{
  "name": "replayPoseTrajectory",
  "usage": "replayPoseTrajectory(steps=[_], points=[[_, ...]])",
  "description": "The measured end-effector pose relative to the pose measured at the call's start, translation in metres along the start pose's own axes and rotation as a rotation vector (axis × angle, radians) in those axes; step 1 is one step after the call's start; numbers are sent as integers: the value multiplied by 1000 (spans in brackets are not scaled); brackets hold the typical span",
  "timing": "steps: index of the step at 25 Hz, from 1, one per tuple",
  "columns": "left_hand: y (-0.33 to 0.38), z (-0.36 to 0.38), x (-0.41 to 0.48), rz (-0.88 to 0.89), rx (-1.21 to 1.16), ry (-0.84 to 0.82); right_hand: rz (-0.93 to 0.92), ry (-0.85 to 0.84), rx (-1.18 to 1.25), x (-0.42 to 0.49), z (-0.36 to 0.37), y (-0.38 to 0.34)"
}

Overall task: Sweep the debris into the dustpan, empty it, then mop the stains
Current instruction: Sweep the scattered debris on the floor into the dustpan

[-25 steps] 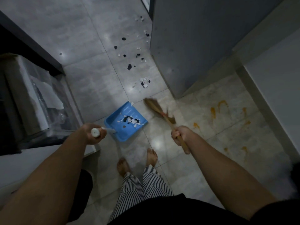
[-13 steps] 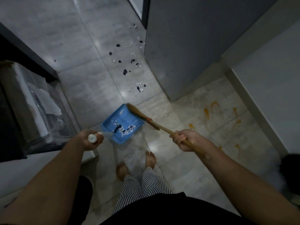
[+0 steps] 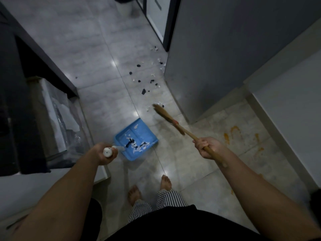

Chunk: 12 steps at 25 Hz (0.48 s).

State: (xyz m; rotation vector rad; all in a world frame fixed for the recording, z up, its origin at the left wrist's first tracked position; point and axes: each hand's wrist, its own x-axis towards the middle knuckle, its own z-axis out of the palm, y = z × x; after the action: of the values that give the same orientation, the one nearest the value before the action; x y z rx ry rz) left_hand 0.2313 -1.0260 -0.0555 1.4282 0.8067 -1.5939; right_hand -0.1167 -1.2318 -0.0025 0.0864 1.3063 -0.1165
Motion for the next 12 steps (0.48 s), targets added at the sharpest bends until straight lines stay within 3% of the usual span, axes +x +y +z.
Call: replayPoseTrajectory(steps=[7, 12], points=[[50, 23, 10, 39, 2, 54, -206, 61, 44, 41, 69, -56], [110, 53, 24, -10, 21, 76, -189, 131, 15, 79, 103, -138]])
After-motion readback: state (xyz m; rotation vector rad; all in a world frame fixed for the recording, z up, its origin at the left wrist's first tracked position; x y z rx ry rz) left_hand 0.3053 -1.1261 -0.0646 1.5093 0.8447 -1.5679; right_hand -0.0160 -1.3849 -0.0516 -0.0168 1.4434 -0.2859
